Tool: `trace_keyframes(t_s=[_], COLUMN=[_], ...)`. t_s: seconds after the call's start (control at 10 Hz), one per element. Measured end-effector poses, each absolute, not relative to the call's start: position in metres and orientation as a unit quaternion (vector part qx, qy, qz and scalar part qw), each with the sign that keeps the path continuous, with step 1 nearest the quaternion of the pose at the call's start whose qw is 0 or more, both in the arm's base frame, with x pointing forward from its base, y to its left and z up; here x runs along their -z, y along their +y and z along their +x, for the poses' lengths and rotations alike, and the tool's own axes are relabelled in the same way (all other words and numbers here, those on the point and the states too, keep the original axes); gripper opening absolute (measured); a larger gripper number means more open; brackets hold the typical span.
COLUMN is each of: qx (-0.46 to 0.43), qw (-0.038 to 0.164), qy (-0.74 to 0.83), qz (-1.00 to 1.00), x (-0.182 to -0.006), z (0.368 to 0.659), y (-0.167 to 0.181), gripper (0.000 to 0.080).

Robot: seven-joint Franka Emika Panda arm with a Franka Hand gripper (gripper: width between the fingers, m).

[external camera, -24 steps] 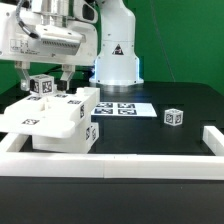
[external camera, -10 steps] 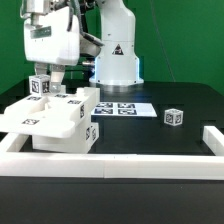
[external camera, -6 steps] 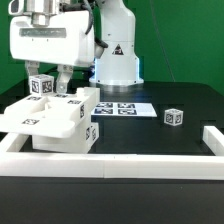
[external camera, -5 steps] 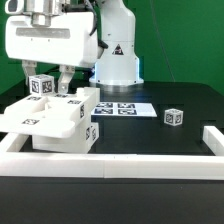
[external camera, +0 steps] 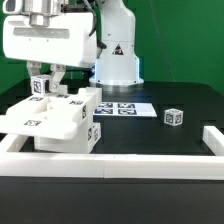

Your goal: Assemble chair

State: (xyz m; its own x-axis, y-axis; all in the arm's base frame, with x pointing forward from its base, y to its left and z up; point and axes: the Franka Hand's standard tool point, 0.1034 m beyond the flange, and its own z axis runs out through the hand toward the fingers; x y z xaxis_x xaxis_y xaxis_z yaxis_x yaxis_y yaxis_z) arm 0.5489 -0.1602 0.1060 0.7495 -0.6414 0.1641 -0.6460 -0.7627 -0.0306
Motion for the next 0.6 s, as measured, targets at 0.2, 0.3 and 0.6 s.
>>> trace_keyframes(t_s=[0.2, 0.3, 0.6], qx=[-0.083, -0.083, -0.089], qw=[0.013, 0.012, 0.002], qy=[-0.355, -0.364, -0.478], qz=[0.931, 0.928, 0.874], x=[-0.106, -0.1059, -0.1061], z=[0.5489, 0.5489, 0.5501], y=[-0.1602, -0.1602, -0.1595], gripper=[0.0268, 0.0268, 0.0268])
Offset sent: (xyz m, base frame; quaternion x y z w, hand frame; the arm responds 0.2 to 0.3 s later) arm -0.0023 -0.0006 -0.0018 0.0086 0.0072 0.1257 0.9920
